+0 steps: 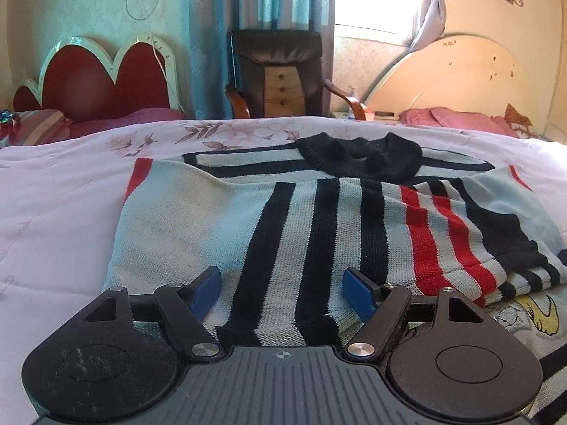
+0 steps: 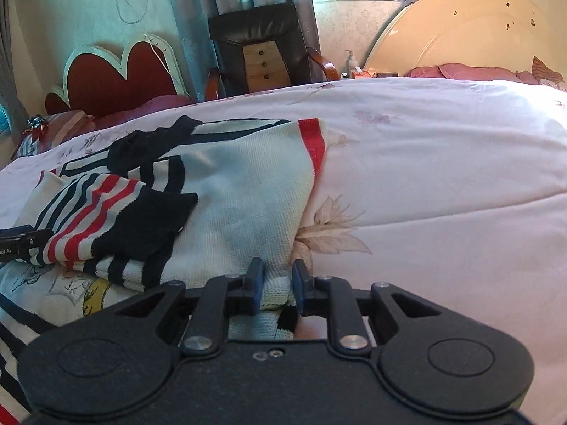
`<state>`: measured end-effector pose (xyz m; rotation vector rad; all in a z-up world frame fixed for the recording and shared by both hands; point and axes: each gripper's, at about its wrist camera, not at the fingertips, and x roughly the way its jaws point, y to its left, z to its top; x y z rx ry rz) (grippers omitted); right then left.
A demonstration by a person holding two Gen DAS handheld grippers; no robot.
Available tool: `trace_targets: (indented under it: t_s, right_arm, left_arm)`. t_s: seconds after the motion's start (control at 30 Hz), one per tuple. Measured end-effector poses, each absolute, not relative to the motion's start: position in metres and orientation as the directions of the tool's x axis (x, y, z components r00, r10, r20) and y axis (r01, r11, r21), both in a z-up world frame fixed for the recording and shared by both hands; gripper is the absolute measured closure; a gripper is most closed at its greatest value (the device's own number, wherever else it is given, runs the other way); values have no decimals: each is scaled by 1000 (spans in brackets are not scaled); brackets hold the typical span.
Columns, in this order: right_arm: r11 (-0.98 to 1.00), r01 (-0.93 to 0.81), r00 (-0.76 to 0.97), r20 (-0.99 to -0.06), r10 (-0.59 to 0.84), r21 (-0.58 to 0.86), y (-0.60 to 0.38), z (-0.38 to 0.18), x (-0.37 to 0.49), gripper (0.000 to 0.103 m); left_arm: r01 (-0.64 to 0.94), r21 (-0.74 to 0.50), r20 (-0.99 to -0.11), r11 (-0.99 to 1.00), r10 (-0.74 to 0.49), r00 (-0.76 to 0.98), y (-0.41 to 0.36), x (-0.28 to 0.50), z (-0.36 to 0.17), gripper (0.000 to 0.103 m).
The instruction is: Fold small clothes
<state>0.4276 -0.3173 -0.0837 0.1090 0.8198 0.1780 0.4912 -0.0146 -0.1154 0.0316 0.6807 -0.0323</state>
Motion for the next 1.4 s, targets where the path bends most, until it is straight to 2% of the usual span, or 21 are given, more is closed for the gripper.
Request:
trace_targets:
  t_s: [0.43,0.57,0.67,0.73,0.77,0.87,0.97,1.07,1.13,1.2,1.23,1.27,1.37,1.4]
  right_arm:
    - [984,-124,666,-724,178,127,-312,-85,428,83]
    - [989,-130,686,-714,140,70,-303,-87,424,83]
    - [992,-120,689,-718,103,27,-295,-86,424,82]
    - [994,-113,680,-729,79,3,-292,-83,426,78]
    - [996,-91,673,-738,60,-2,-293,-78,426,69]
    - [992,-31,696,-709,112,125,-310,-56,404,68]
    - [982,-31,693,-704,156,187,-315,-43,363,67]
    - [972,-38,670,-716,197,232,-317,-39,318,67]
    - [959,-9,643,-733,223,284,-321,-41,285,67]
    - [943,23,618,-746,249,333,-325,-45,254,66]
    - [935,36,608,-750,260,353,-325,-47,239,66]
    - [930,41,600,-753,269,365,-325,-48,227,64]
    - [899,70,591,-745,311,431,-325,-53,189,58]
    - [880,79,583,-738,340,468,-326,-57,180,58]
  left_arm:
    - [22,61,-652,998,23,757,-22,493,-112,25]
    - [27,68,-643,997,23,766,-21,493,-115,23]
    - [35,94,-645,995,34,763,-19,496,-115,12]
    - [44,102,-659,994,34,751,-13,495,-107,9]
    - [55,116,-656,992,35,754,-10,489,-100,9]
    - [109,189,-622,976,33,783,1,450,-83,9]
    - [131,188,-610,973,11,792,22,399,-73,9]
    - [130,128,-624,983,-21,781,54,342,-69,9]
    - [107,44,-630,993,-56,775,75,308,-70,10]
    - [83,-30,-638,996,-83,766,94,276,-73,20]
    - [68,-83,-649,994,-106,754,103,261,-75,22]
    - [60,-160,-660,985,-152,736,112,250,-79,23]
    - [24,-398,-680,917,-312,663,131,225,-99,40]
    - [15,-458,-674,889,-358,647,135,219,-107,42]
